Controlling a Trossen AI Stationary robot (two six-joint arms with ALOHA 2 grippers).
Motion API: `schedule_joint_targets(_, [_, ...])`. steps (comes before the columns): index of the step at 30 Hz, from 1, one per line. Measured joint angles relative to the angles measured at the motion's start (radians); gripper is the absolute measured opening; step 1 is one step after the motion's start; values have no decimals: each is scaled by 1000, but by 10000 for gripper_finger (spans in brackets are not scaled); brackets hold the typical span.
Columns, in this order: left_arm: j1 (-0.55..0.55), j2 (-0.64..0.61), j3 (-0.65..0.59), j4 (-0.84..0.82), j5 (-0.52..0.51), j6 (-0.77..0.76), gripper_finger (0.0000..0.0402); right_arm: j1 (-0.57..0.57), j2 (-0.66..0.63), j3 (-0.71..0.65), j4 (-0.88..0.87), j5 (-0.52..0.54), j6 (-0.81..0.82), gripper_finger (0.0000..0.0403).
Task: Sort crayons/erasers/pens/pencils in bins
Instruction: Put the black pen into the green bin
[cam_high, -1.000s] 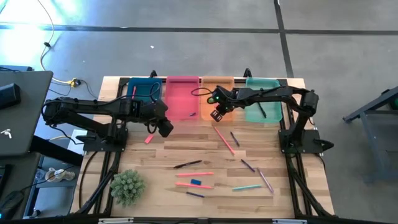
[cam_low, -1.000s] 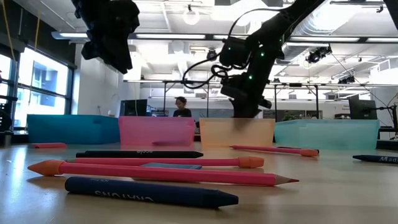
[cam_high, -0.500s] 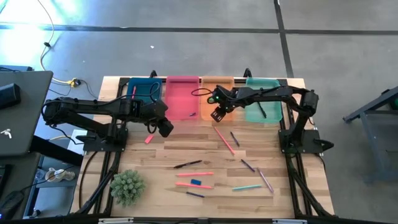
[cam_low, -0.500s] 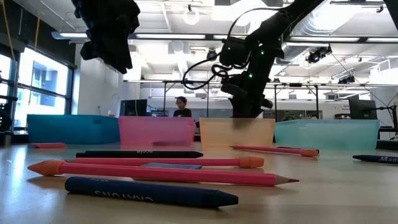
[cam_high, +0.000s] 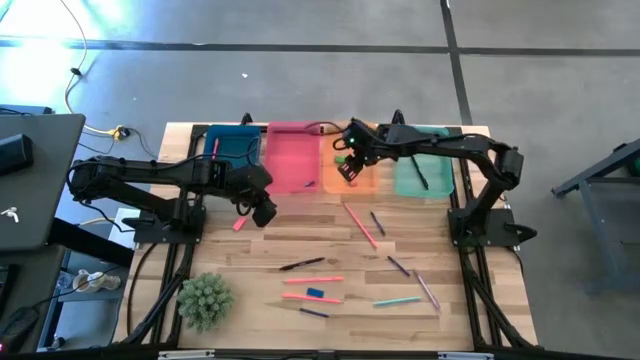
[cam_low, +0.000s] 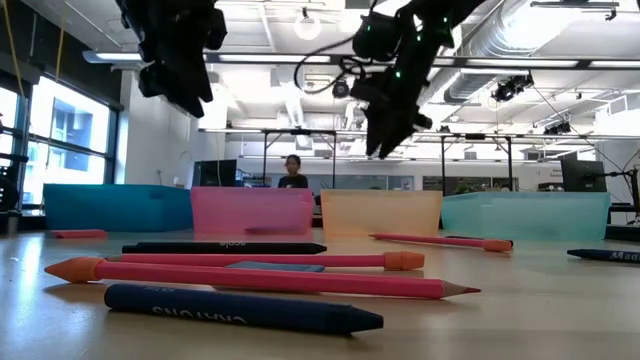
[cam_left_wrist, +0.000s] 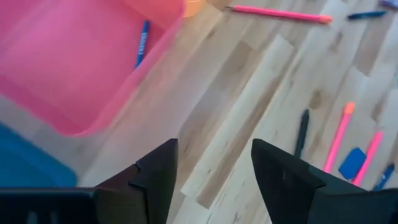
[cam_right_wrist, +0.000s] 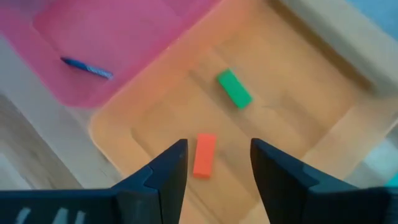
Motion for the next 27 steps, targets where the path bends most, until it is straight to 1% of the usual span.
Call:
schedule_joint_targets(8, [-6, 0, 0, 68, 18, 94, 193, 22, -76, 31, -43, 1, 74, 165])
schedule_joint_targets(14, [-76, 0, 22, 81, 43, 93, 193, 59, -145, 31, -45, 2, 151, 165])
schedule_joint_targets(17, [-120, 0, 25, 103, 38, 57, 193, 76, -171, 31, -47, 1, 178, 165])
schedule_joint_targets(21, [-182, 3, 26, 102, 34, -29, 193, 101, -197, 31, -54, 1, 191, 165])
schedule_joint_targets(27, [-290, 76, 27, 105, -4, -162, 193, 135, -198, 31, -80, 1, 186, 165])
